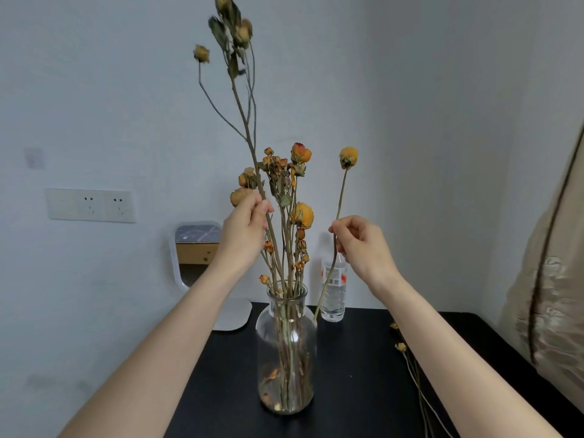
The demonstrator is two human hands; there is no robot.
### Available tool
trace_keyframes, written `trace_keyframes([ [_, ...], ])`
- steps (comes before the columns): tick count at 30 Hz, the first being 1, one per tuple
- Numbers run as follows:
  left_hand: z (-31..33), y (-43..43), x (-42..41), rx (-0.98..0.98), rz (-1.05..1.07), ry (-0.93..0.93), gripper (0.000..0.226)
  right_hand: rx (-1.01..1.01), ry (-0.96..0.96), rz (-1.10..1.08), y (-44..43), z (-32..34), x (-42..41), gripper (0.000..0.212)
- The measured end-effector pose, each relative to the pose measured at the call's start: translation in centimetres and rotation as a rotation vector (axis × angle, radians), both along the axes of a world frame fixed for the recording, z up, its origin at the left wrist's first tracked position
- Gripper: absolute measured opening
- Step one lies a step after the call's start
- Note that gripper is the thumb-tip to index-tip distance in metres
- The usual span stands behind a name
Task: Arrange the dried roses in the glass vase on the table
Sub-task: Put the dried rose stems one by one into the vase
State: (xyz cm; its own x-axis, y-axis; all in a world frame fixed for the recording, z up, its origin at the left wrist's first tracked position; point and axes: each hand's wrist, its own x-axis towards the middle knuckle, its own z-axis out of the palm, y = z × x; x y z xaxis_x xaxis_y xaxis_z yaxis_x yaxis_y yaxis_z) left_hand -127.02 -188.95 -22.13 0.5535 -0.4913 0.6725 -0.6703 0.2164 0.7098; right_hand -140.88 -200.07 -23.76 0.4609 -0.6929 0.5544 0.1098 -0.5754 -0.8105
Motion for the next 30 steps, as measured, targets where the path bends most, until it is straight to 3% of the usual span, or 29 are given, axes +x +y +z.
trace_keyframes([
  [8, -3.1, -0.2, -0.2, 0.277, 0.09, -0.162, 0.019, -0.01, -0.009, -0.003, -0.1, -0.3, 0.5, 0.02],
  [18, -5.0, 0.4, -0.9, 0.423, 0.108, -0.115, 0.016, -0.008, -0.053, 0.027, 0.2, -0.3, 1.6, 0.018],
  [30, -4.7, 0.3, -1.6, 0.289, 0.179, -0.1, 0.017, -0.016, -0.033, 0.031, 0.1, -0.9, 2.2, 0.019],
])
